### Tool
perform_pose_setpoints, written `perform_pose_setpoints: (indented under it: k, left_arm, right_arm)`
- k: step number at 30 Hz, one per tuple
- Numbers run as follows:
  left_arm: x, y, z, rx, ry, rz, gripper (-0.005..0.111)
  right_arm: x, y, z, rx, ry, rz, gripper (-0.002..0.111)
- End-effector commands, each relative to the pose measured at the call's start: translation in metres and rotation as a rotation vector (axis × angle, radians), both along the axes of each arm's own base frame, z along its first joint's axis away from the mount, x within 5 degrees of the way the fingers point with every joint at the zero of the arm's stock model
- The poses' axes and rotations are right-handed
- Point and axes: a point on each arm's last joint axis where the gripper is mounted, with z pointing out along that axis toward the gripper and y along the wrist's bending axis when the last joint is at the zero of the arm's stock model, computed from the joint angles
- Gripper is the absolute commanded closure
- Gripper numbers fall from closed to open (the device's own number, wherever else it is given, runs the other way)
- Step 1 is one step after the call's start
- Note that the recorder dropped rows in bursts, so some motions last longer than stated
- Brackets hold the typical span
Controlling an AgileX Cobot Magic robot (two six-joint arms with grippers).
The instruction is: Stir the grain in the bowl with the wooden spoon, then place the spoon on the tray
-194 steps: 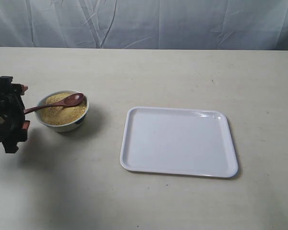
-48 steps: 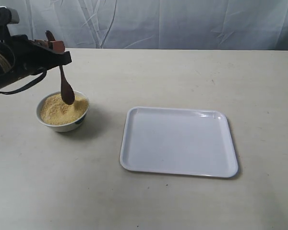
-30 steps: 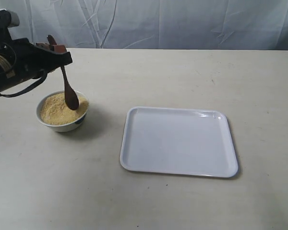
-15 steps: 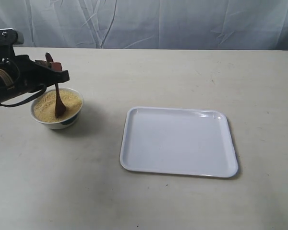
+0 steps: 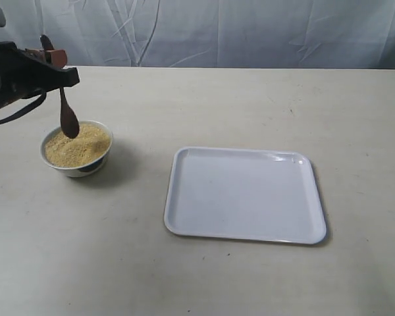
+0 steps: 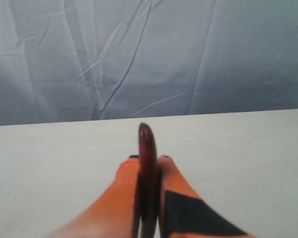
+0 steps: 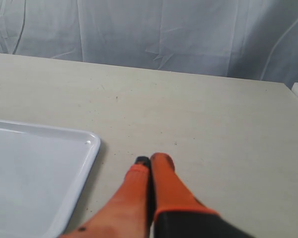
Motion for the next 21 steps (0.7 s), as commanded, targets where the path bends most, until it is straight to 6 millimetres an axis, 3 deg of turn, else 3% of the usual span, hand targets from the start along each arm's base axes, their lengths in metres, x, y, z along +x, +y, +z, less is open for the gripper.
perform_pose_setpoints:
  k: [1,6,10,21]
  left_arm:
    - [0.004,0.008,-0.009,0.048,0.046,0.071,0.107]
    - [0.009,0.007,-0.029,0.06,0.109,0.058,0.107]
    - [0.011,0.005,-0.04,-0.035,0.177,0.077,0.107]
    - [0.004,0.002,-0.006,-0.11,0.05,0.039,0.107]
  right_arm:
    - [0.0,0.0,0.001,0.0,-0.017,-0.003,0.108]
    - [0.0,0.0,0.001,0.0,-0.017,-0.003,0.108]
    - [0.0,0.0,0.001,0.0,-0.017,-0.003,0.108]
    - [0.0,0.0,0.001,0.0,-0.017,-0.003,0.108]
